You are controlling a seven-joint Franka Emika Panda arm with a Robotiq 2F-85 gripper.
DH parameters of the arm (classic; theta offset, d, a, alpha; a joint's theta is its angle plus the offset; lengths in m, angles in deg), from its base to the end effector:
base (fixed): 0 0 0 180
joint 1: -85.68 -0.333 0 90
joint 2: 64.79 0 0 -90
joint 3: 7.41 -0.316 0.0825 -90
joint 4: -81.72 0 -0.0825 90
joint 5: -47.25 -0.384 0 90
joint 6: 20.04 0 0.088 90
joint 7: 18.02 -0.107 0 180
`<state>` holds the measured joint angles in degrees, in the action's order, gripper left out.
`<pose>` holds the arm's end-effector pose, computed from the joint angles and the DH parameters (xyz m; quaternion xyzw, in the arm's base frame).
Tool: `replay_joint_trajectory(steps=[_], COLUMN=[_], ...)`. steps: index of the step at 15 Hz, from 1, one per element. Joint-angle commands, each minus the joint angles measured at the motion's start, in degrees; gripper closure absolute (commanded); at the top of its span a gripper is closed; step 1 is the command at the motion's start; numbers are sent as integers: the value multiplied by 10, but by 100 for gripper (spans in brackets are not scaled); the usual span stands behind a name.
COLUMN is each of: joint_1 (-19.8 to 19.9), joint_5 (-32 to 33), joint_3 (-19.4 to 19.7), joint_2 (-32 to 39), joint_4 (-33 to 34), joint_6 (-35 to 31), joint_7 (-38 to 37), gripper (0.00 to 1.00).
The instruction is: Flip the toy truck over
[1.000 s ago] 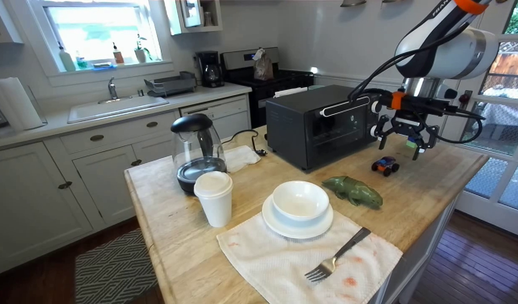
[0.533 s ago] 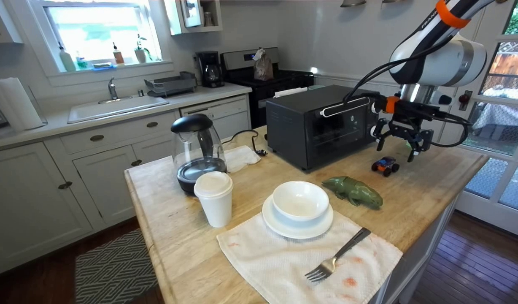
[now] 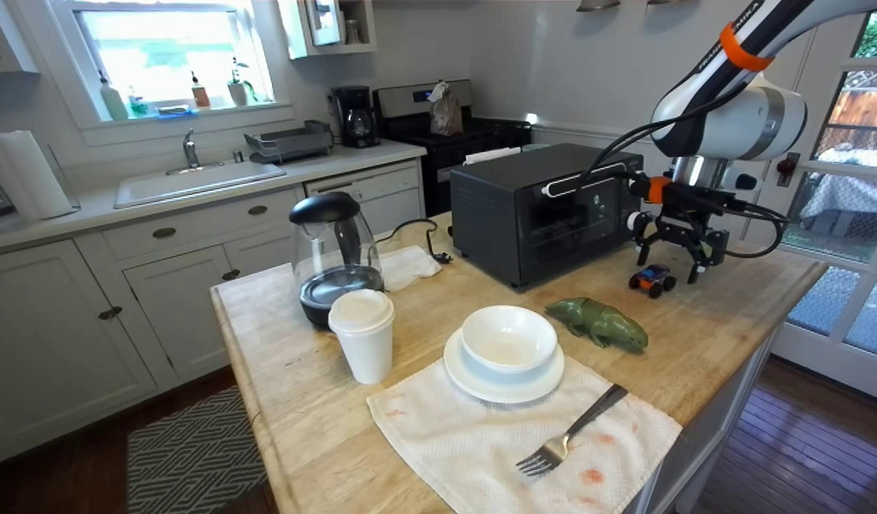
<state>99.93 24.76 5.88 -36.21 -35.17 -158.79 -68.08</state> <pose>0.5208 -0.2691 0.1924 -0.6797 0.7291 0.0563 0.0560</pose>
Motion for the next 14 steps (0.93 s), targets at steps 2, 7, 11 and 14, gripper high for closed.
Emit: replay_joint_trajectory(steps=[2, 7, 11, 14], joint_1=[20, 27, 26, 18], joint_5=[-40, -59, -63, -53], joint_3=[-17, -18, -17, -12], joint_2=[25, 36, 37, 26], joint_4=[35, 51, 56, 48], joint_6=[40, 63, 67, 65], joint_7=[20, 26, 26, 20], gripper=[0, 30, 60, 66])
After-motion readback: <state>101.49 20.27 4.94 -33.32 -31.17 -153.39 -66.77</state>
